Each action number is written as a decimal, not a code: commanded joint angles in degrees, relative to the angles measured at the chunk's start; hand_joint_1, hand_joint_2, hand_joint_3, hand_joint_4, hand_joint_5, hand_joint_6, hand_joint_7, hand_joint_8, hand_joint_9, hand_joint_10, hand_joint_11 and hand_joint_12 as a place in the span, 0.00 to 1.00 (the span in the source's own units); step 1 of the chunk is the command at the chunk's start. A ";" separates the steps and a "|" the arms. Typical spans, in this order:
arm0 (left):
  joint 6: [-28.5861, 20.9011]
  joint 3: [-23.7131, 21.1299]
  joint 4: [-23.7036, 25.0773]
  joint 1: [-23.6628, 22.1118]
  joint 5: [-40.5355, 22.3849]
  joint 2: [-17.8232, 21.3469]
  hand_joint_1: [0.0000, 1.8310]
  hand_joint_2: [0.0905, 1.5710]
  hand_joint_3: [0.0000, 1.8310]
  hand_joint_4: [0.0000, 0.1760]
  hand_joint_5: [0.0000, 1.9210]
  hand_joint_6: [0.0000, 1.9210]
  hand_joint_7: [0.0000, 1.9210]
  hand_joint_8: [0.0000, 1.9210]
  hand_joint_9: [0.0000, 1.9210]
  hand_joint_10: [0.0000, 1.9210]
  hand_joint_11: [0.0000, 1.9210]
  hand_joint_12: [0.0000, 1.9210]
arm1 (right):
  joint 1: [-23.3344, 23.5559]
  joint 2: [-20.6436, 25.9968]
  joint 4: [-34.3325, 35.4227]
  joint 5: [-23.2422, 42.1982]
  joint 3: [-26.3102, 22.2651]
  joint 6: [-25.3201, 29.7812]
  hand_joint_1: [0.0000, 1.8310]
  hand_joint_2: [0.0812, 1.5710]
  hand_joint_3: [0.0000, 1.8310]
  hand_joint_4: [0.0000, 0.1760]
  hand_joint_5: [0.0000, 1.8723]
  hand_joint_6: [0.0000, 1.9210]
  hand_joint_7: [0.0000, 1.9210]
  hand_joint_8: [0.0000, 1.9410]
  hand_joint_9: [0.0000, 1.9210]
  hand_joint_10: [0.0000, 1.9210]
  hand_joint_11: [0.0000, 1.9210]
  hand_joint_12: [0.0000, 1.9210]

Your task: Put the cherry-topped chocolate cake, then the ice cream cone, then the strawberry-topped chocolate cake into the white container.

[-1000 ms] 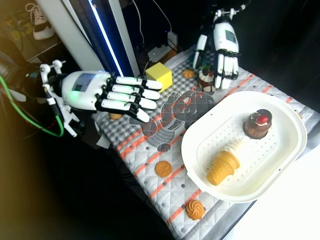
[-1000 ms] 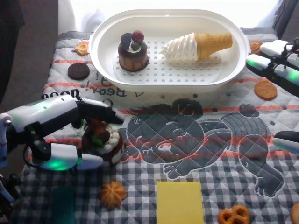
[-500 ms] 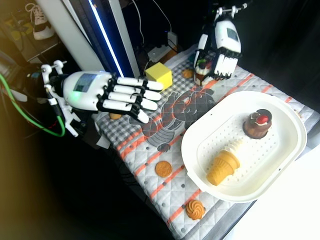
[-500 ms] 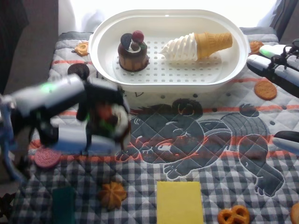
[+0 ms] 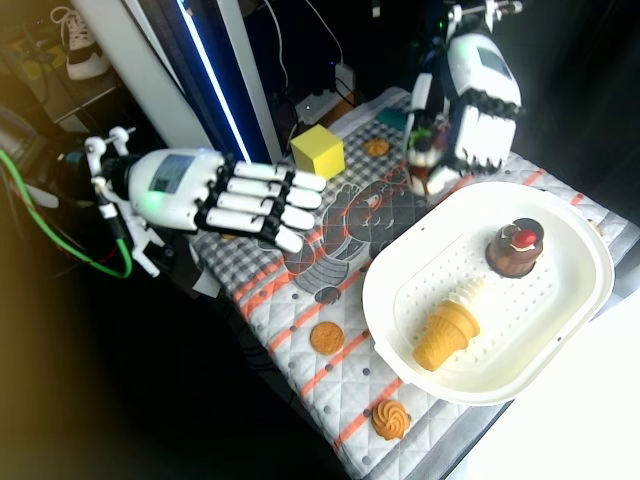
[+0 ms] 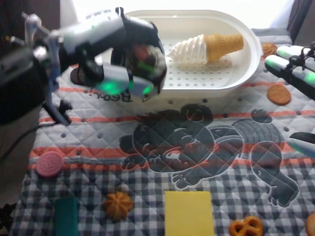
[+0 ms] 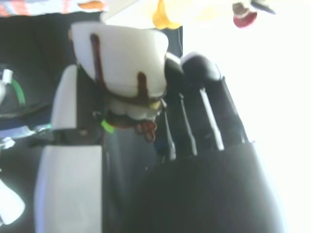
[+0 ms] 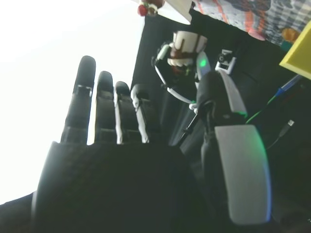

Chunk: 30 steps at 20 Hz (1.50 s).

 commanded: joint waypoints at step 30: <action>-0.78 -0.48 -5.16 1.08 -14.28 0.28 0.53 0.68 0.01 0.99 0.01 0.00 0.00 0.00 0.00 0.00 0.00 0.42 | -0.22 0.22 -0.33 7.29 0.13 1.01 0.34 0.79 0.00 0.03 0.00 0.00 0.03 0.01 0.00 0.13 0.00 0.50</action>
